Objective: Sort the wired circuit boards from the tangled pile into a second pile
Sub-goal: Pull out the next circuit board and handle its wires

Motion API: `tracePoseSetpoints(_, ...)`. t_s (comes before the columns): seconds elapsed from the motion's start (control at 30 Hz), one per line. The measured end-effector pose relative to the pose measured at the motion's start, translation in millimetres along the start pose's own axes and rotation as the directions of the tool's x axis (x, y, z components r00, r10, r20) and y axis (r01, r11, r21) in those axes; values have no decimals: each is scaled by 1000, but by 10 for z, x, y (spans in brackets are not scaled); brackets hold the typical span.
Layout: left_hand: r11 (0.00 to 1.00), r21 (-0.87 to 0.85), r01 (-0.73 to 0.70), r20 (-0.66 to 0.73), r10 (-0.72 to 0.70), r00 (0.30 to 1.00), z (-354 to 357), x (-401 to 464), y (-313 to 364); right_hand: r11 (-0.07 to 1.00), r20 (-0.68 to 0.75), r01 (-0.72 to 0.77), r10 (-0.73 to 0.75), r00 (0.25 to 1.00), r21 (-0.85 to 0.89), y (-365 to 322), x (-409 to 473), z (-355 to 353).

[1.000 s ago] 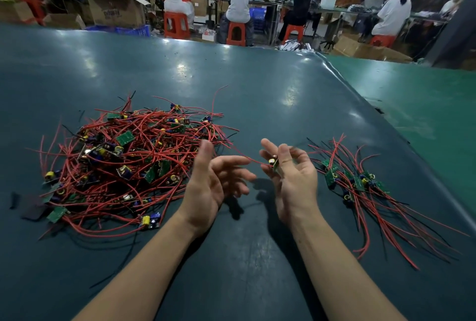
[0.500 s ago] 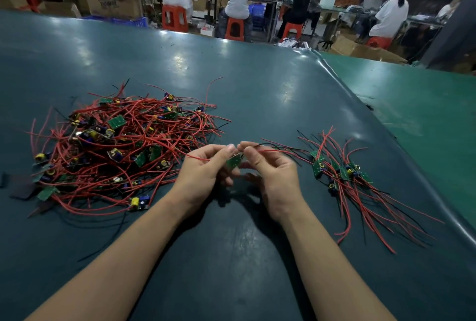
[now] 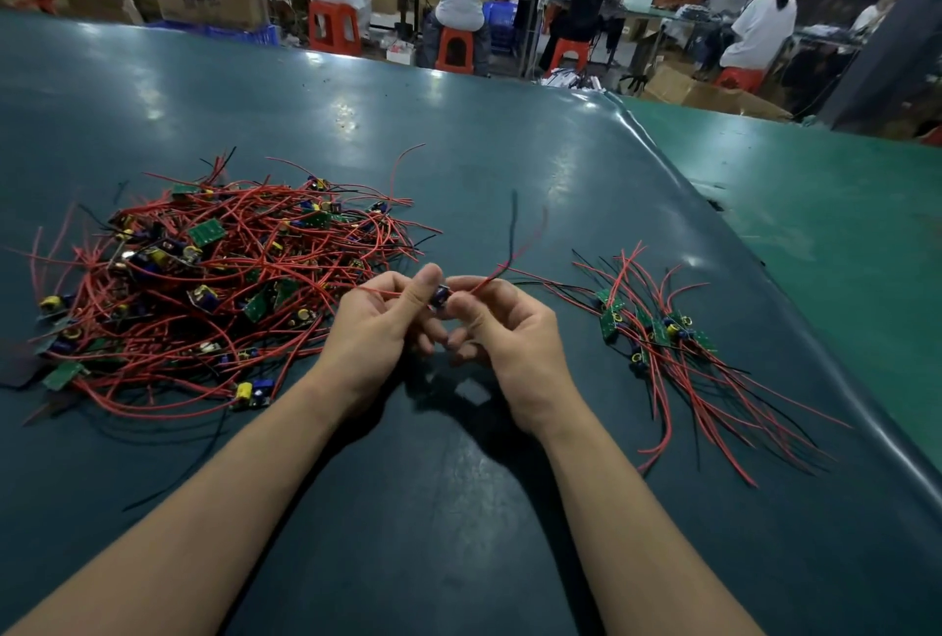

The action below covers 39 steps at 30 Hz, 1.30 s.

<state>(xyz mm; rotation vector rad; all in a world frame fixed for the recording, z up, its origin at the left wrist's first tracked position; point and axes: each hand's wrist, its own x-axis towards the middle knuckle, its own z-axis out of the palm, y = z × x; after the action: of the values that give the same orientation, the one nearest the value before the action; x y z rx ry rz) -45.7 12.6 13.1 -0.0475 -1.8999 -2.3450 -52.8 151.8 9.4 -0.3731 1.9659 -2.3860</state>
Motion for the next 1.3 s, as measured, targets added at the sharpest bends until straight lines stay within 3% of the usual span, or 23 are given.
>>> tracePoseSetpoints(0.1,1000,22,20,-41,-19,999,-13,27,-2,999,16,15,-14,1000,-46,19,-1,37)
tracePoseSetpoints(0.3,996,80,-41,4,41,999,4,10,-54,1000,48,12,-12,999,0,-35,-8,32)
tracePoseSetpoints(0.4,996,79,-39,5,38,999,7,-13,-40,997,-120,80,-77,990,13,-64,24,42)
tracePoseSetpoints(0.53,998,52,-21,-19,22,1000,2,-14,-19,965,-539,197,-74,839,174,-128,116,-97)
tracePoseSetpoints(0.67,998,60,-10,-13,11,1000,9,-25,-15,924,-690,293,-46,722,245,-154,148,-178)
tracePoseSetpoints(0.73,998,58,-9,-19,10,1000,8,-31,-3,898,-776,368,-50,628,240,-177,149,-172)
tracePoseSetpoints(0.83,999,47,-4,-22,5,1000,1,-34,10,813,-862,447,125,491,373,-179,113,-196)
tracePoseSetpoints(0.9,998,62,-12,-49,15,999,-8,-39,2,755,-830,424,276,485,499,-177,77,-203)
tracePoseSetpoints(0.97,981,177,-81,-106,101,989,-39,-46,-16,774,-793,355,293,535,525,-185,75,-169)
tracePoseSetpoints(1.03,844,493,-211,-132,312,941,-121,-44,-33,827,-785,287,263,561,483,-183,90,-120)
tracePoseSetpoints(1.13,378,883,-278,-24,628,778,-288,-22,10,869,-740,148,299,603,472,-151,118,-73)
tracePoseSetpoints(1.2,221,968,-121,-57,661,748,-418,22,58,879,-714,87,319,623,468,-121,131,-58)
tracePoseSetpoints(1.3,126,987,95,-148,528,836,-558,73,86,915,-699,57,262,666,398,-103,152,-35)
